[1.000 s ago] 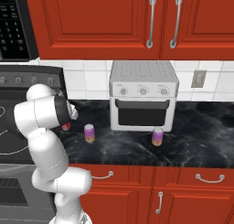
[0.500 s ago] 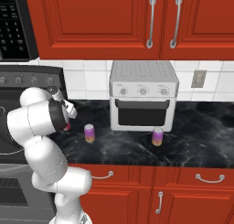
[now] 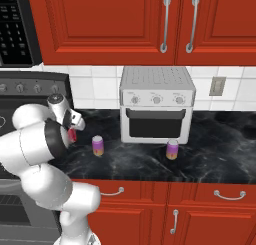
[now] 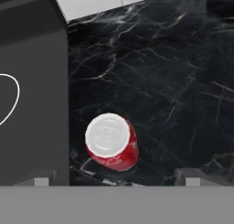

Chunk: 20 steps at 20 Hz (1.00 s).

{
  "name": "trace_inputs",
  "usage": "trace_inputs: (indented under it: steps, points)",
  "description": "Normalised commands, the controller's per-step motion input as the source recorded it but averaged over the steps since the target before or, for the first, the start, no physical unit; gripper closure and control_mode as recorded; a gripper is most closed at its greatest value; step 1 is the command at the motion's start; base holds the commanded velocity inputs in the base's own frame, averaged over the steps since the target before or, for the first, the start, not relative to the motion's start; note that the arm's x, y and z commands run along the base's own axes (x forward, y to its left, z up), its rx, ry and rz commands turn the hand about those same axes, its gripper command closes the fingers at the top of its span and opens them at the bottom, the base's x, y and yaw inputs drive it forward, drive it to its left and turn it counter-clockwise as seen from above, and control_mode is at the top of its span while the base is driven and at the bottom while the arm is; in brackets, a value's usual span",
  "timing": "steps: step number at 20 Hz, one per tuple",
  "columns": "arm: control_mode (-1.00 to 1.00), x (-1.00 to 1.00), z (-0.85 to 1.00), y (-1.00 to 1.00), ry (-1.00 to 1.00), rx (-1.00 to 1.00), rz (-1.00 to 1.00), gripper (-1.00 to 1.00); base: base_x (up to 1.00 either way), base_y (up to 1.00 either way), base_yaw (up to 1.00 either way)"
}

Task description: Four empty soda cans are scattered around the kitchen. Gather all the cans and cluster them next to the stove for recycling.

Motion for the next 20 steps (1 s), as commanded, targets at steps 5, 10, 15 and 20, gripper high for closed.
trace_inputs:
  steps: [5,10,15,20]
  points:
    - [-1.00,-0.15,0.16,-0.26,0.08,0.00,0.00,-1.00,0.00,0.00,0.00]
    - [-1.00,-0.15,0.18,-0.28,0.04,0.00,0.00,-1.00,0.00,0.00,0.00]
    - [-1.00,-0.09,0.12,-0.28,0.00,0.00,0.00,-1.00,0.00,0.00,0.00]
    - [-1.00,-0.07,0.01,-0.26,0.00,-0.04,0.00,-1.00,0.00,0.00,0.00]
